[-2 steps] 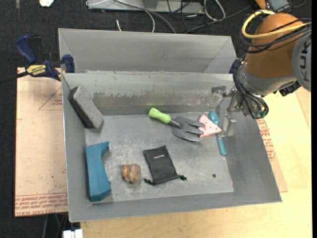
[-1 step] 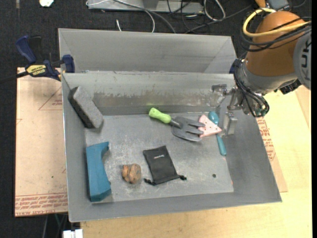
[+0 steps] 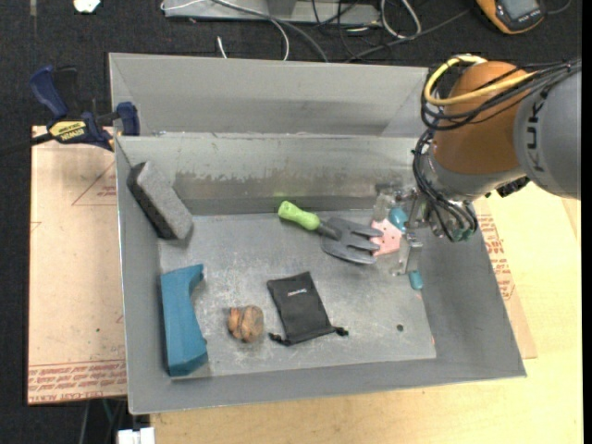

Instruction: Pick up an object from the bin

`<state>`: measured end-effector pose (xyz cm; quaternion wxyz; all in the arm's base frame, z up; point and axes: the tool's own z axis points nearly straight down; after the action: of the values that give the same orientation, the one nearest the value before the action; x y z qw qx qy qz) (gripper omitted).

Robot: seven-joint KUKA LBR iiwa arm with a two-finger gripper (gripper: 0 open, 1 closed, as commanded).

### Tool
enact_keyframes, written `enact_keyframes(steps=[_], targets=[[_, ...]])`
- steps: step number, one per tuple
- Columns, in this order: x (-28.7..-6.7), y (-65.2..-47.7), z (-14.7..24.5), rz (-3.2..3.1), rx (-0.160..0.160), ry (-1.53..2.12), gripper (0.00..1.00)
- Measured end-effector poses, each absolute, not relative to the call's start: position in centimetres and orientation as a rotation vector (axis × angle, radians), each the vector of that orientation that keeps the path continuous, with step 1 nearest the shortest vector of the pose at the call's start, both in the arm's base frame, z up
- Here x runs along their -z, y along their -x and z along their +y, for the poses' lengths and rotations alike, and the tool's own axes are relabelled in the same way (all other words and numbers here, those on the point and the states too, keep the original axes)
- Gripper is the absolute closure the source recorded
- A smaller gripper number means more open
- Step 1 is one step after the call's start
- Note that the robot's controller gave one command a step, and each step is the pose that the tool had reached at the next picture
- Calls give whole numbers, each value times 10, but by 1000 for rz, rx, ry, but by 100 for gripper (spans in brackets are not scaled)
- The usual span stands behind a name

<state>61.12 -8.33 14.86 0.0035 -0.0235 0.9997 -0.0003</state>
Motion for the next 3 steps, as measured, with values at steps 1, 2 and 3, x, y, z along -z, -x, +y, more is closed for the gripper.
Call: enact_keyframes(steps=[1,2,3], targets=[[-96,-609,-36,3126,-1,177,0],[-74,-618,-66,3126,4,70,0],[-72,-634,-72,3092,1,389,100]])
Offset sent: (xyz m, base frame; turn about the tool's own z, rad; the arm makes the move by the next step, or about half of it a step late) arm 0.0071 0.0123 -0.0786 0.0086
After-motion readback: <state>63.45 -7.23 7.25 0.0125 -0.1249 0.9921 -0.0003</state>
